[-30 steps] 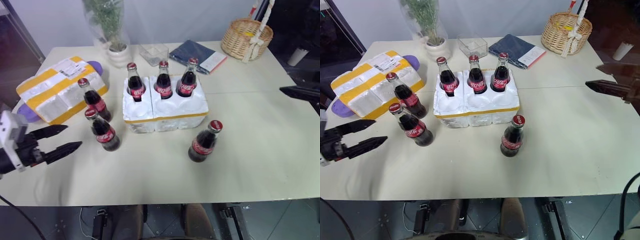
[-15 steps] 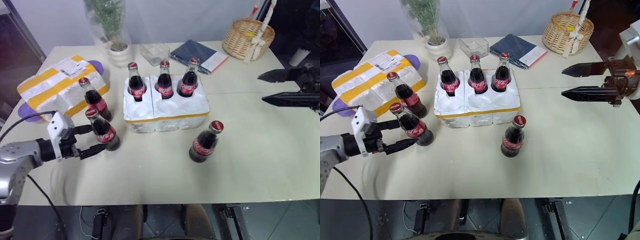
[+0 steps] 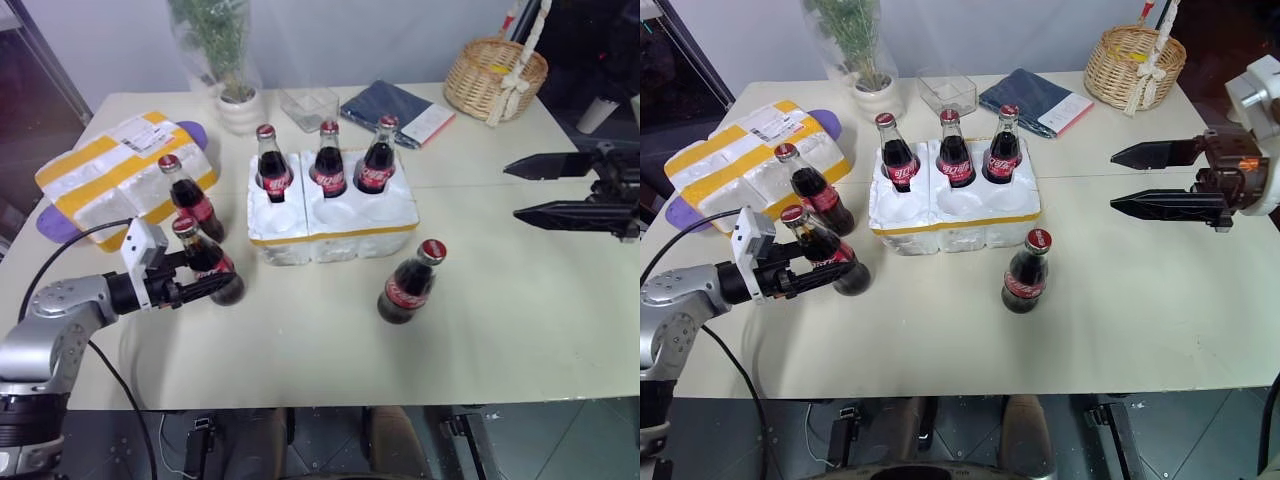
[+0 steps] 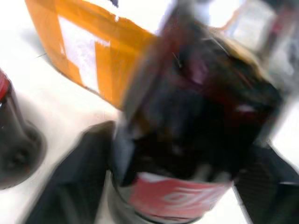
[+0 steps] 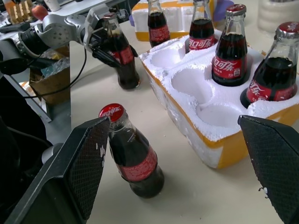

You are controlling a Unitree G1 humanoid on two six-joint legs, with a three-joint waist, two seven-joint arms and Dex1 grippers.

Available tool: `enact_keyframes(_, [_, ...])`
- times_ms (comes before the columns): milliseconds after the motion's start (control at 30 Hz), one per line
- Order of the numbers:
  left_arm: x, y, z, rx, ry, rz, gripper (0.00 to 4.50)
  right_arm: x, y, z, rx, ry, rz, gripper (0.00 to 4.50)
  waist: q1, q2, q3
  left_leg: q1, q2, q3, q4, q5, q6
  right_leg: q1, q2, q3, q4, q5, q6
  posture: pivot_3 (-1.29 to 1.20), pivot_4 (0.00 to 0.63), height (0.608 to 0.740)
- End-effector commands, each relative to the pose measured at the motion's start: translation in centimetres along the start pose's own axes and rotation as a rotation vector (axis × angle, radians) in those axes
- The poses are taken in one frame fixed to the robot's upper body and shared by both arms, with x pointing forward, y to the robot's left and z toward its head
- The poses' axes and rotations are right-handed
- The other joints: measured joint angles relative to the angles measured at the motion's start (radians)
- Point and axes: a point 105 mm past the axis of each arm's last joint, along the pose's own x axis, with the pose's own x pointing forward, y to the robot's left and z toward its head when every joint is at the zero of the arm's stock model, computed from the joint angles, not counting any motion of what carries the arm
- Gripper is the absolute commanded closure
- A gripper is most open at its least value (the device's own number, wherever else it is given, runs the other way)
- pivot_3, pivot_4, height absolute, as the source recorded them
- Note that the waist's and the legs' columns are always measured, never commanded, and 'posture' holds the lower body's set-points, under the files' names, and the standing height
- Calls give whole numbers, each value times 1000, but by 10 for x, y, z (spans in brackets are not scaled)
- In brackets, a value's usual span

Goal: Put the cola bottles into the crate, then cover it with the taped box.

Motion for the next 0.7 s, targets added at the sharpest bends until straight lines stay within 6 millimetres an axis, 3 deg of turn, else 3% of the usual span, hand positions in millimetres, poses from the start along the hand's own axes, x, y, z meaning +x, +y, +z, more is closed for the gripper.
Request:
enact_keyframes(33, [-12, -15, 40, 41, -46, -117, 1699, -1, 8, 12, -62, -25, 8, 0, -1, 0, 0, 0, 0, 0, 0, 0, 0, 0, 0, 0, 0, 0, 0, 0, 150, 737])
enact_keyframes(233, [-5, -40, 96, 57, -105, -322, 1699, 4, 7, 12, -60, -63, -8, 0, 6, -4, 2, -1, 0, -2, 3, 0, 0, 0, 0, -1, 2, 0, 0, 0, 150, 737])
enact_keyframes(400, [40, -38, 146, 153, -249, -328, 1699, 9, 7, 8, -55, -80, -23, 0, 7, -4, 2, -1, -1, -2, 4, 0, 0, 1, 0, -1, 4, 0, 1, 0, 150, 737])
enact_keyframes(500, [70, -29, 159, 181, -270, -258, 1699, 10, 7, 7, -53, -89, -34, 0, 1, -5, 2, 0, -2, -2, 4, 0, 0, 0, 0, -1, 6, 0, 1, 0, 150, 737])
enact_keyframes(600, [92, -38, 166, 174, -299, -307, 1699, 9, 4, 5, -51, -102, -70, 0, -6, -5, 3, 0, -1, -2, 3, 0, 0, -1, 0, 0, 6, 0, 1, 0, 150, 737])
enact_keyframes(700, [126, -31, 161, 176, -262, -238, 1699, 6, 3, 3, -34, -125, -98, 0, 1, -5, 3, -1, -1, -2, 3, 0, 0, -1, 0, 0, 6, -1, 2, 0, 150, 737])
